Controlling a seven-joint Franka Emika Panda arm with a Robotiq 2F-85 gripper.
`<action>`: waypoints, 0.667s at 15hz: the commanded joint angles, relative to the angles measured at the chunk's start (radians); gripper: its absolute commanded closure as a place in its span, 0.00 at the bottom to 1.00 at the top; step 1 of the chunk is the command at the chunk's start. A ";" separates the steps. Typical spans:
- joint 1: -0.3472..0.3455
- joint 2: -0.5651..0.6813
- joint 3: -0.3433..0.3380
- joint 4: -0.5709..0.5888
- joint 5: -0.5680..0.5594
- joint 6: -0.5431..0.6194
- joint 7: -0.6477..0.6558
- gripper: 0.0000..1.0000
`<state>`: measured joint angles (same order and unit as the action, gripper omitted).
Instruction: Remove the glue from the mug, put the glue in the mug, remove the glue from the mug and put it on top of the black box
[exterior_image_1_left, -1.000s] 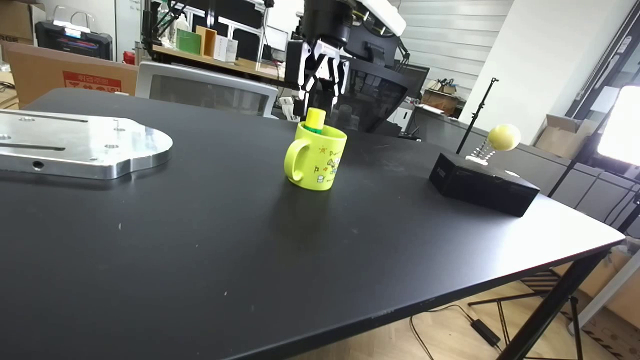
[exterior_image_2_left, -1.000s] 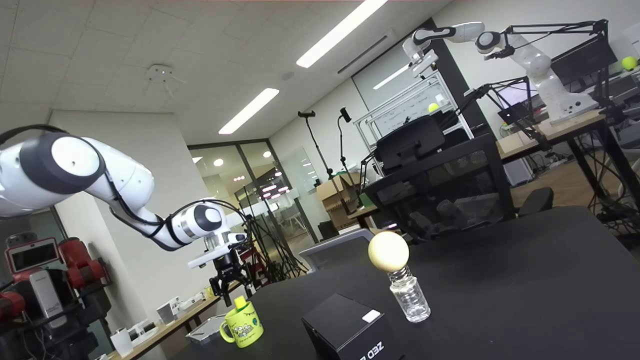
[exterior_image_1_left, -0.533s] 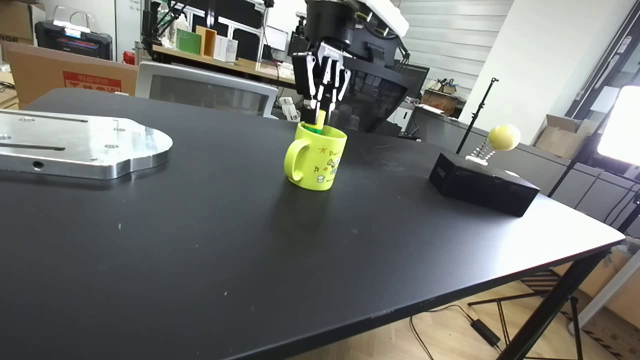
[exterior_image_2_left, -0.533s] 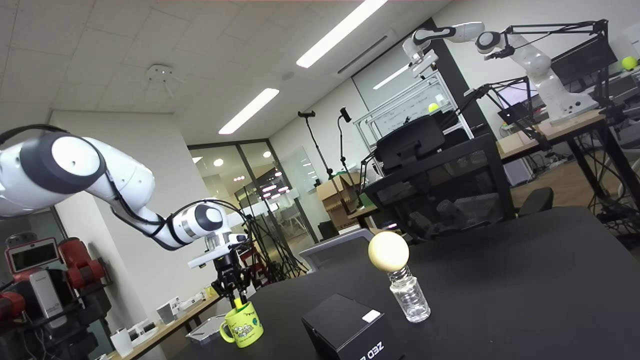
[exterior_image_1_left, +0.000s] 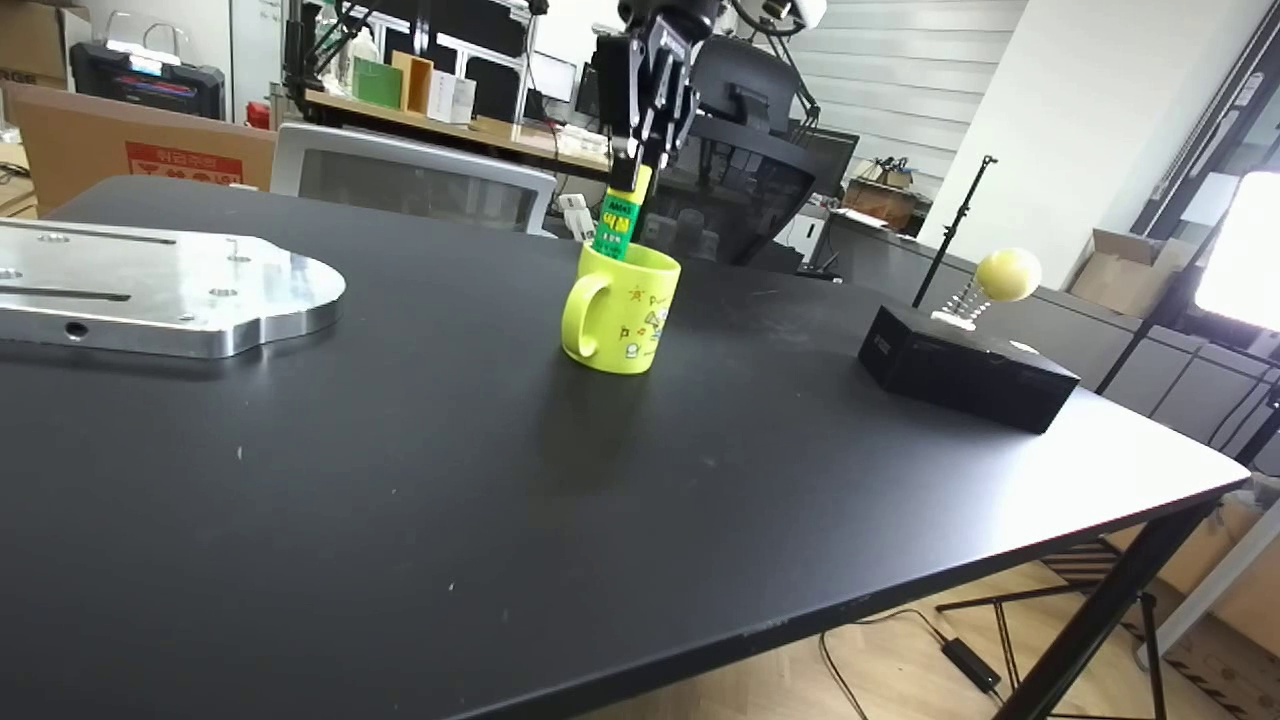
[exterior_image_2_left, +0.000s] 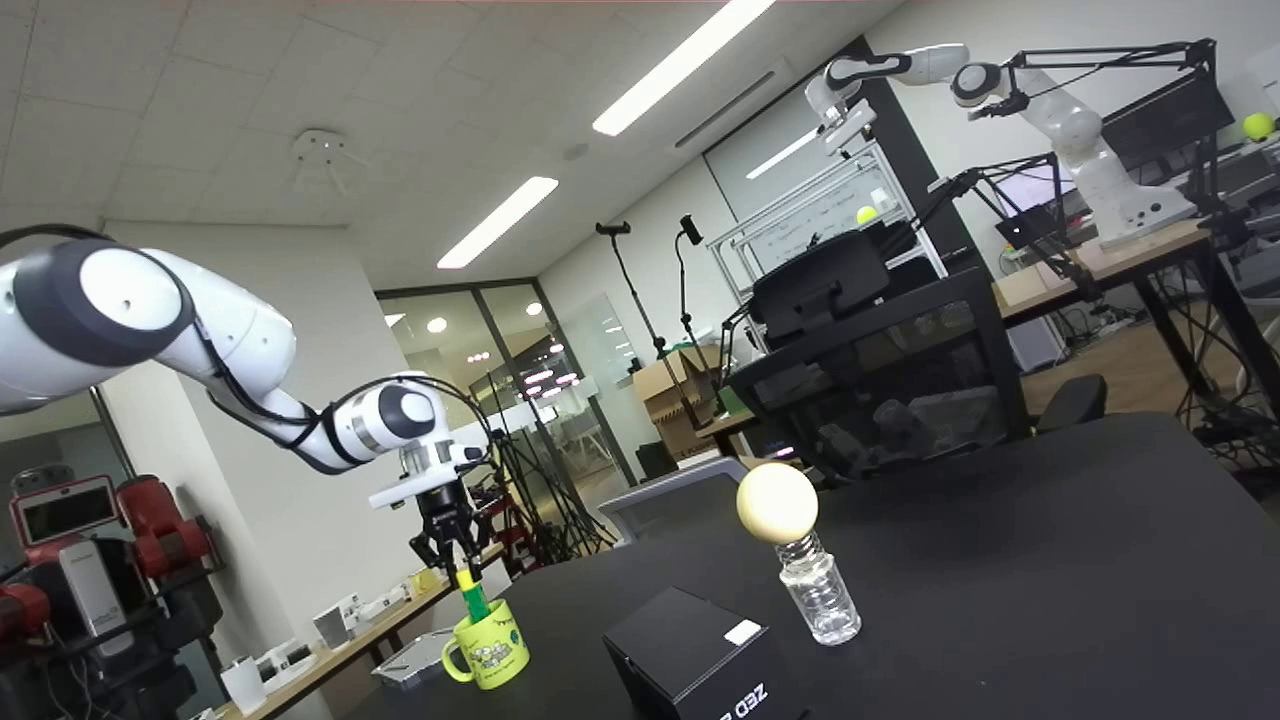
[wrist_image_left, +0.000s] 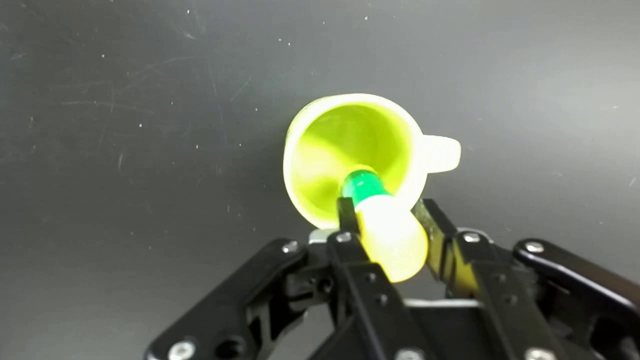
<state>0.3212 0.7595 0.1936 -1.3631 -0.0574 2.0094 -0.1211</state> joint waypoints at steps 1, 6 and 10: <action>-0.048 -0.140 0.041 -0.102 0.032 -0.002 -0.090 0.91; -0.062 -0.314 0.029 -0.250 0.004 0.037 -0.112 0.91; -0.057 -0.281 0.032 -0.201 0.013 0.015 -0.111 0.66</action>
<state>0.2641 0.4761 0.2239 -1.5697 -0.0432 2.0279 -0.2334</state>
